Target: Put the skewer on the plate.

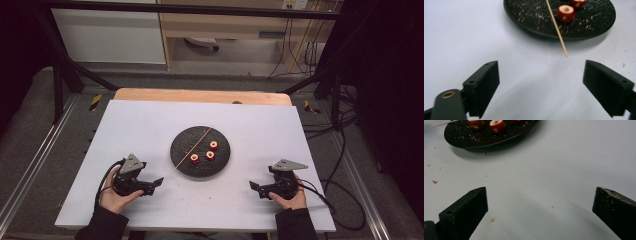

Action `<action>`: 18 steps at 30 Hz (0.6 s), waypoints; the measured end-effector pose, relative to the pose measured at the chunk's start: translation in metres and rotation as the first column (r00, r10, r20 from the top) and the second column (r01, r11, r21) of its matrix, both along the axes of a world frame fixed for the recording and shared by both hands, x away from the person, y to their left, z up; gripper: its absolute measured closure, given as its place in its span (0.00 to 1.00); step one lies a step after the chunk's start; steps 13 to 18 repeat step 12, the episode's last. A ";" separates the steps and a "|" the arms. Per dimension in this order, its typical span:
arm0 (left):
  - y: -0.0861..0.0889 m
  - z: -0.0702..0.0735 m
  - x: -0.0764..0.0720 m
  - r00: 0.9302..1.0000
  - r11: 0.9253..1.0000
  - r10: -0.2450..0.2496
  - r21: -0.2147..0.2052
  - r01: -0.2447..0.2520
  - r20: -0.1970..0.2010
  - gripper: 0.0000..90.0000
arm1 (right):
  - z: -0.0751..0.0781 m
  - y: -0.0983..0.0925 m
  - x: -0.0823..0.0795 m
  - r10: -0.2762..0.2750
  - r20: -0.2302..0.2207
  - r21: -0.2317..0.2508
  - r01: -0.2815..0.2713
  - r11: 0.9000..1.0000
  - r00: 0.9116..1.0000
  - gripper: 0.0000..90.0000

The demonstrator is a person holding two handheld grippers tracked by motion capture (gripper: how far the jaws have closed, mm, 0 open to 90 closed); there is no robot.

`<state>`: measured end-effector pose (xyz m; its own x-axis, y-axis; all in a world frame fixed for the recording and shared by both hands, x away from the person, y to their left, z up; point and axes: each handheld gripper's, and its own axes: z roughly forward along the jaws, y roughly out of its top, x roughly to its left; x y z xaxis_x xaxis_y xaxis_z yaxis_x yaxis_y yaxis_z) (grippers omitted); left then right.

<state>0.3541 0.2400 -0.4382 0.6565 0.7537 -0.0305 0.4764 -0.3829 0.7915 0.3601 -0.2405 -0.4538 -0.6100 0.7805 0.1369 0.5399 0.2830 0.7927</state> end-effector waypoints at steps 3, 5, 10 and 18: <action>0.008 -0.006 -0.005 1.000 1.000 0.008 -0.006 -0.008 0.001 0.07 | 0.000 0.000 -0.001 0.001 -0.009 -0.001 -0.001 1.000 1.000 0.01; 0.011 -0.009 -0.007 1.000 1.000 0.014 -0.009 -0.014 -0.003 0.07 | 0.000 0.000 -0.001 0.006 -0.008 -0.003 -0.006 1.000 1.000 0.01; 0.017 -0.013 -0.011 1.000 1.000 0.013 -0.013 -0.013 -0.014 0.05 | 0.000 0.000 -0.002 0.011 -0.009 -0.003 -0.011 1.000 1.000 0.01; 0.017 -0.013 -0.011 1.000 1.000 0.011 -0.016 -0.011 -0.015 0.05 | 0.000 0.000 -0.002 0.013 -0.009 -0.002 -0.013 1.000 1.000 0.01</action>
